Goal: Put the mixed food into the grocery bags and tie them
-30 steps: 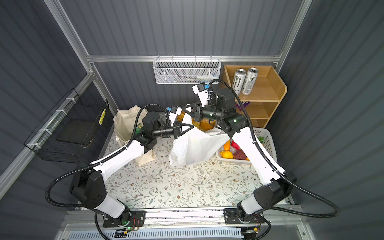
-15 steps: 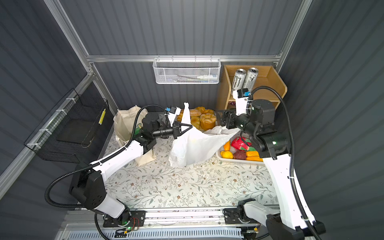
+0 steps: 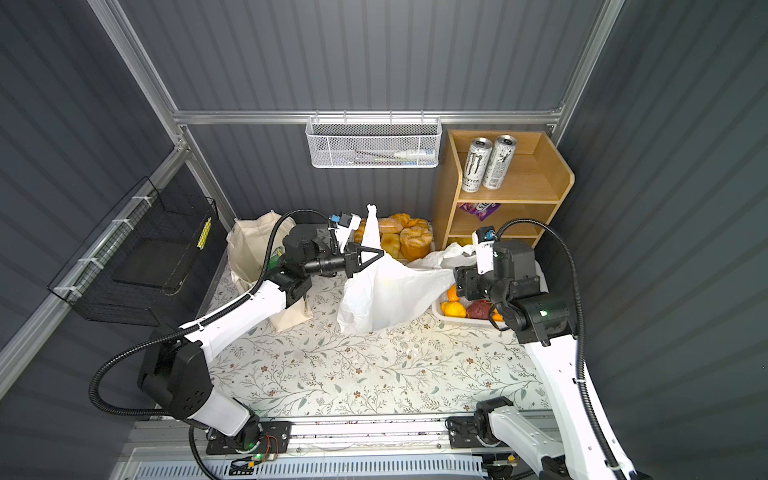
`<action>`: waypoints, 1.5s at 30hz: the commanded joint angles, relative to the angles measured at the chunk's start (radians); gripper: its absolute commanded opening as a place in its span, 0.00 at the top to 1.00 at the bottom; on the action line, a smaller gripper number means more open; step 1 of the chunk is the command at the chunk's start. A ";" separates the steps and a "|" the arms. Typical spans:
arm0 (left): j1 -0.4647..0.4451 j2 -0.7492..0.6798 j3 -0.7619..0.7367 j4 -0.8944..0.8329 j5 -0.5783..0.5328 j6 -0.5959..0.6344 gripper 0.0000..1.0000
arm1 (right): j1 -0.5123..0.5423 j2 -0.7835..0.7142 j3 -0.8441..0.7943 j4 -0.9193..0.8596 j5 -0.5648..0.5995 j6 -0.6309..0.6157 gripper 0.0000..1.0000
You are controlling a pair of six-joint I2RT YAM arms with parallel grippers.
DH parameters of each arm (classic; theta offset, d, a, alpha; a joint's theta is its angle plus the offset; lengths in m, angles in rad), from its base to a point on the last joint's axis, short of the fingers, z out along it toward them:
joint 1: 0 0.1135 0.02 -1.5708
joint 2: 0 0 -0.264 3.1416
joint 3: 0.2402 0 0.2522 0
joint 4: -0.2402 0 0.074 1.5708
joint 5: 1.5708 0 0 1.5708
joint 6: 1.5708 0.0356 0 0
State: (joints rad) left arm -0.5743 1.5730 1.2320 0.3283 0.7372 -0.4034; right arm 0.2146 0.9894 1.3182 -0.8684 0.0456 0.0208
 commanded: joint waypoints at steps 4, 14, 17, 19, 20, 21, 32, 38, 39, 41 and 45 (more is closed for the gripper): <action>0.005 -0.021 0.017 -0.016 0.047 0.015 1.00 | -0.037 0.070 0.036 0.037 0.071 -0.026 0.17; 0.006 -0.016 0.001 0.038 0.104 -0.027 1.00 | -0.068 0.221 0.145 0.151 -0.257 -0.101 0.24; 0.008 -0.013 -0.004 0.064 0.122 -0.048 1.00 | -0.069 0.222 0.131 0.187 -0.366 -0.113 0.45; 0.018 -0.010 -0.018 0.131 0.140 -0.097 1.00 | -0.068 0.222 0.144 0.179 -0.372 -0.099 0.76; 0.030 -0.006 -0.023 0.165 0.150 -0.127 1.00 | -0.069 0.219 0.155 0.170 -0.406 -0.090 0.89; 0.040 -0.004 -0.023 0.182 0.153 -0.148 1.00 | -0.069 0.212 0.164 0.167 -0.410 -0.076 1.00; 0.087 -0.052 0.091 -0.195 -0.186 0.048 1.00 | 0.033 0.137 0.373 -0.003 -0.170 0.371 1.00; 0.083 -0.085 -0.023 -0.057 -0.342 -0.023 1.00 | 0.222 0.074 0.267 0.041 0.077 0.446 1.00; 0.083 -0.085 -0.028 -0.056 -0.360 -0.035 1.00 | 0.249 0.074 0.249 0.046 0.111 0.456 1.00; 0.083 -0.085 -0.039 -0.044 -0.383 -0.039 1.00 | 0.292 0.068 0.216 0.060 0.180 0.487 1.00; 0.083 -0.069 -0.041 -0.025 -0.400 -0.087 1.00 | 0.393 0.028 0.121 0.159 0.303 0.567 1.00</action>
State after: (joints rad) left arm -0.4854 1.5078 1.1900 0.2550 0.3870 -0.4492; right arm 0.5529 1.0523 1.4651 -0.7849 0.1986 0.5045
